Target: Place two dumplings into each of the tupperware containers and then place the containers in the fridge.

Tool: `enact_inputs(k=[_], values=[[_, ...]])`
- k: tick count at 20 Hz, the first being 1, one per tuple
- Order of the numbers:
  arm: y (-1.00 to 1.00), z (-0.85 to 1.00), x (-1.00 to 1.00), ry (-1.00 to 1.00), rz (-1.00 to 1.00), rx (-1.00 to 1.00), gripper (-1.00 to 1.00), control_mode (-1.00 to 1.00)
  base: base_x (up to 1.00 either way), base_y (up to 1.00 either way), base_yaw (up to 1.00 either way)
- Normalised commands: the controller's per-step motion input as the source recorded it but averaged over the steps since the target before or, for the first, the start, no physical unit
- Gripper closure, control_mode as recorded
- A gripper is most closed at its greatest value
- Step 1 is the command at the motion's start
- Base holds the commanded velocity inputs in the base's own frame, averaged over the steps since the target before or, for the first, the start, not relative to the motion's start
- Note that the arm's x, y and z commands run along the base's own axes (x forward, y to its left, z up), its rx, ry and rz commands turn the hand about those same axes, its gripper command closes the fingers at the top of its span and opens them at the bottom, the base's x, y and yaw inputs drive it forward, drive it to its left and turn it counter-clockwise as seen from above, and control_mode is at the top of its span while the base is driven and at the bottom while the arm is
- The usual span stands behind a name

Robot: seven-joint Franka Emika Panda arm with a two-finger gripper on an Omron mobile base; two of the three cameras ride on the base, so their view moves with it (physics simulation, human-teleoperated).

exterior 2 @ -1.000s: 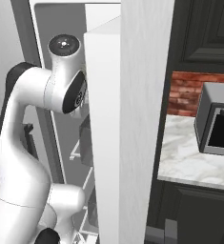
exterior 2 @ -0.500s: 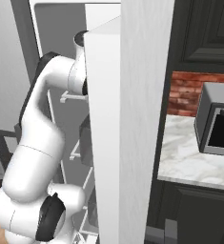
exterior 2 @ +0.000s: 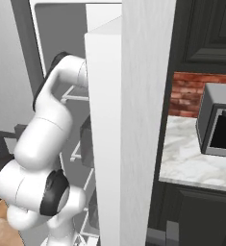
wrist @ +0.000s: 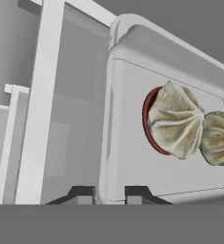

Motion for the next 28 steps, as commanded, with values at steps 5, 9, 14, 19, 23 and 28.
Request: enact_inputs(k=[5,9,14,19,23,28], values=[[0.0,-0.3,0.2,0.05,0.0,0.0,1.0,-1.0,0.0,0.0,0.0],[0.0,-0.17,0.17,0.0,0.0,0.0,1.0,-1.0,0.0,0.0,0.0],[0.0,-0.06,0.23,0.0,0.0,0.0,1.0,-1.0,0.0,0.0,0.0],[0.0,-0.01,0.15,0.0,0.0,0.0,-1.0,-1.0,0.0,0.0,0.0],[0.0,0.0,0.0,0.0,0.0,0.0,-1.0,-1.0,0.0,0.0,0.0],[-0.03,-0.04,-0.07,-0.13,0.0,0.01,-1.0,-1.0,0.0,0.0,0.0]])
